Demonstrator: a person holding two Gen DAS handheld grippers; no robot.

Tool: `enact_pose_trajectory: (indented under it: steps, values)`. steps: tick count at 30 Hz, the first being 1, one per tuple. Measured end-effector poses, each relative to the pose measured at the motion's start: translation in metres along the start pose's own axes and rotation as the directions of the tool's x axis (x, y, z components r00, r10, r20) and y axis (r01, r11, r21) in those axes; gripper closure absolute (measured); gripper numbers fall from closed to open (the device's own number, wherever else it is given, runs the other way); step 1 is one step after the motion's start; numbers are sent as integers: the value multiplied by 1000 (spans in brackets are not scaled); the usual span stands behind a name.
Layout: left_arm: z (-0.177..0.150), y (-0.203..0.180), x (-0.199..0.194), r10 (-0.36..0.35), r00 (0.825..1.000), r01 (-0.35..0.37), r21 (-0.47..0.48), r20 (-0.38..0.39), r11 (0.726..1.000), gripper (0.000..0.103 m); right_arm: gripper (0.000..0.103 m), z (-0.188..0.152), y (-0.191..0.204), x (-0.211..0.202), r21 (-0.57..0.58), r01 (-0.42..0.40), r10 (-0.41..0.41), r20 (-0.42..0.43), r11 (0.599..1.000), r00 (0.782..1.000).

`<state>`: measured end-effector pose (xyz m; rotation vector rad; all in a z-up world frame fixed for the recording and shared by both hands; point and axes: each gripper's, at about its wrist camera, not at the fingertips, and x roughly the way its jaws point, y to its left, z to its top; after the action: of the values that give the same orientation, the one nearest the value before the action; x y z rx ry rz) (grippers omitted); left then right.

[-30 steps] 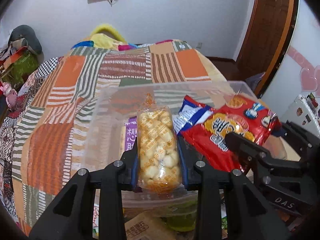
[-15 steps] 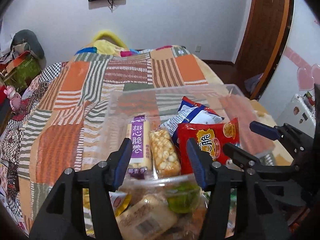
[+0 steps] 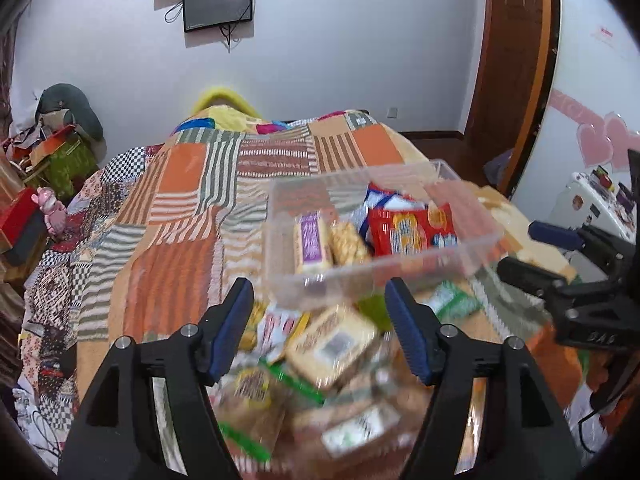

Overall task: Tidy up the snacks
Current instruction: 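Grasp the cracker tube with left tool while right tool grasps breadstick pack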

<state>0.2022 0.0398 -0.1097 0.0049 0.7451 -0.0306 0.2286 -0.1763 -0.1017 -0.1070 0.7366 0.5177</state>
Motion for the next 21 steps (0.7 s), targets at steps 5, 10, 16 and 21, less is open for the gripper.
enact_pose_trajectory:
  steps: [5, 10, 16, 21]
  values:
    - [-38, -1, -2, -21, 998, 22, 16, -63, 1000, 34, 22, -25, 16, -5, 14, -45, 46, -25, 999, 999]
    - [-69, -3, 19, -93, 983, 94, 1, -156, 996, 34, 22, -54, 36, 9, 20, -60, 62, -98, 998, 993]
    - [-89, -12, 40, -180, 962, 180, -18, -206, 984, 34, 22, -77, 47, 22, 82, -106, 119, -176, 991, 977]
    - [-98, -21, 39, -209, 951, 216, 5, -229, 976, 33, 22, -90, 58, 31, 46, -98, 105, -220, 994, 970]
